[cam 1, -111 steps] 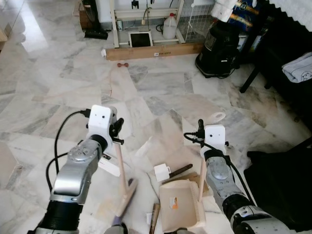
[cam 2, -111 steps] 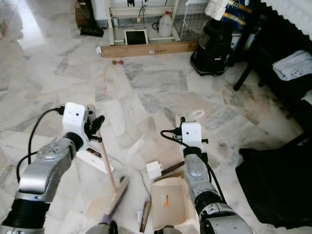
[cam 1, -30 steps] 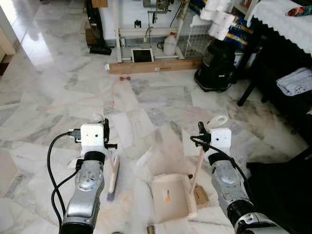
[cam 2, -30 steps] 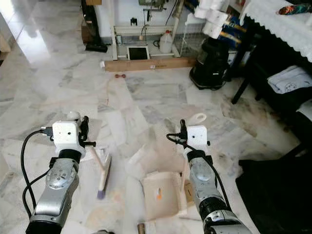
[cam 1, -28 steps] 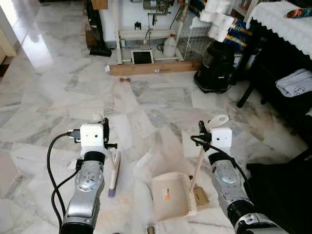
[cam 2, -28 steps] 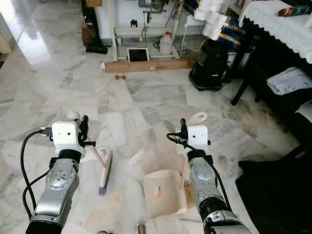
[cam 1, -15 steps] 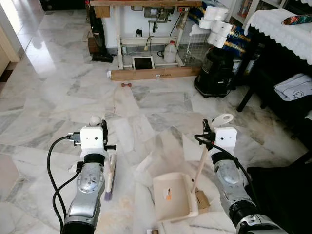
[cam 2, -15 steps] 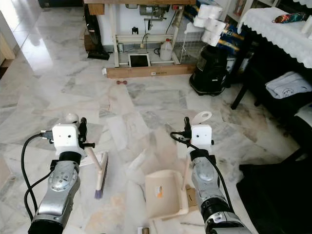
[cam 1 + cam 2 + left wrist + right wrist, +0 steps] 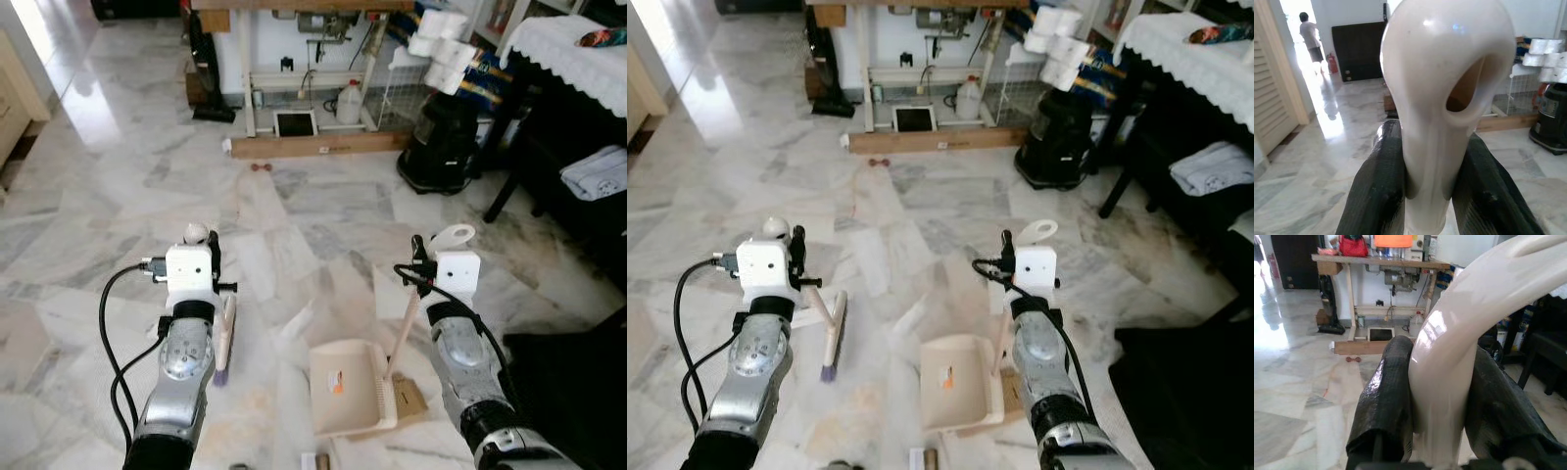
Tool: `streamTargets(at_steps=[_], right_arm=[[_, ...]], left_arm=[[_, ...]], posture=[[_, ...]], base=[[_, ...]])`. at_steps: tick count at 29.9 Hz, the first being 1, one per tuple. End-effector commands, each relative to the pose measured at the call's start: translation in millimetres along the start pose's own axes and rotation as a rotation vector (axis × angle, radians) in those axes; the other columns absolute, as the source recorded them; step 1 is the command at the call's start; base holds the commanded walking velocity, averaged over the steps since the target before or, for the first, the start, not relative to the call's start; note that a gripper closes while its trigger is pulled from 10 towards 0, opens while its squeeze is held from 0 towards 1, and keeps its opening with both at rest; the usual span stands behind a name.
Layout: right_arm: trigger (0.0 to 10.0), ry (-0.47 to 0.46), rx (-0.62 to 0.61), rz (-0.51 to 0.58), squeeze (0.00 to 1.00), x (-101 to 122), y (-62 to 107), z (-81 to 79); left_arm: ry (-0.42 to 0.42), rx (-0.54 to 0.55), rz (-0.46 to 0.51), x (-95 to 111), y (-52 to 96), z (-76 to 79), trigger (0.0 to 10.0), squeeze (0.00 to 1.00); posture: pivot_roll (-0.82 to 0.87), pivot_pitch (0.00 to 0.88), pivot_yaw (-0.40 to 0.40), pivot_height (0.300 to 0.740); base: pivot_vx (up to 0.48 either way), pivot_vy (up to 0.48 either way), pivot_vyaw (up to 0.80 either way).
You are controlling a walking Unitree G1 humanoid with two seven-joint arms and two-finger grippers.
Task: Sweep floor
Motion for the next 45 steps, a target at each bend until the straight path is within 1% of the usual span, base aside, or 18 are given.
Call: streamTargets(at_steps=[1,8,11,16,19,30,37,39,41,44,45], right_arm=[[10.0,-0.013,-0.019,0.056,0.0,13.5,-6.7,0.8],[10.0,-0.017,-0.036,0.05,0.0,12.5,-6.9,1.3],[10.0,-0.018,-0.04,0.051,0.0,12.6,-6.9,1.7],[10.0,-0.018,-0.052,0.05,0.0,11.8,-6.1,2.9],[10.0,-0.015,-0.057,0.049,0.0,11.6,-6.0,3.3],[10.0,-0.007,-0.058,0.047,0.0,11.3,-5.9,6.1],[10.0,0.01,-0.069,0.028,0.0,8.0,-4.7,14.1],[10.0,0.022,-0.072,0.008,0.0,3.5,-2.4,17.4],[10.0,0.06,-0.107,-0.026,0.0,-4.4,4.3,34.9],[10.0,0.073,-0.109,-0.026,0.0,-4.4,5.2,39.1],[10.0,0.085,-0.118,-0.023,0.0,-3.8,6.2,44.2]], left_arm=[[-0.018,-0.022,0.055,8.8,-4.6,2.3,10.0,0.0],[-0.021,-0.032,0.065,10.6,-9.4,1.7,10.0,0.0],[-0.032,-0.028,0.053,8.9,-10.0,0.7,10.0,0.0],[-0.018,-0.043,0.048,7.3,-9.6,2.1,10.0,0.0],[0.01,-0.057,0.046,7.0,-9.8,4.0,10.0,0.0],[0.022,-0.071,0.038,4.6,-6.3,5.7,10.0,0.0],[0.017,-0.08,0.033,3.5,-6.4,7.9,10.0,0.0],[0.015,-0.083,0.029,2.9,-6.8,8.6,10.0,0.0],[0.015,-0.084,0.028,3.4,-7.4,8.0,10.0,0.0],[0.013,-0.084,0.027,2.8,-7.2,7.5,10.0,0.0],[0.012,-0.085,0.024,1.8,-6.5,7.2,10.0,0.0]], posture=[[0.08,0.005,-0.019,0.74],[0.08,0.0,-0.007,0.74],[0.08,0.0,-0.004,0.74],[0.09,0.0,0.001,0.74],[0.09,0.0,0.002,0.74],[0.08,0.0,-0.005,0.74],[0.08,0.0,-0.007,0.74],[0.08,0.0,-0.008,0.74],[0.08,0.0,-0.009,0.74],[0.08,0.0,-0.009,0.74],[0.08,0.0,-0.01,0.74]], base=[[-0.292,0.0,0.0],[-0.275,0.0,0.0],[0.0,0.0,0.0],[0.0,0.0,0.0],[0.0,0.0,0.0],[0.0,0.0,0.0],[0.0,0.0,0.0],[0.0,0.0,0.0],[0.0,0.0,0.0],[0.0,0.0,0.0],[0.0,0.0,0.0]])
Point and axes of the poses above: a point about 5 cm out from each wrist's last joint towards the gripper, its own y axis pointing back from the gripper into the wrist, its own x axis along the axis of the wrist's last joint, z = x × y, the point moved 2 cm from there along -y, pointing out of the wrist towards the gripper, and after that the axes turned 3 degrees about -y, right-handed, at the moved point
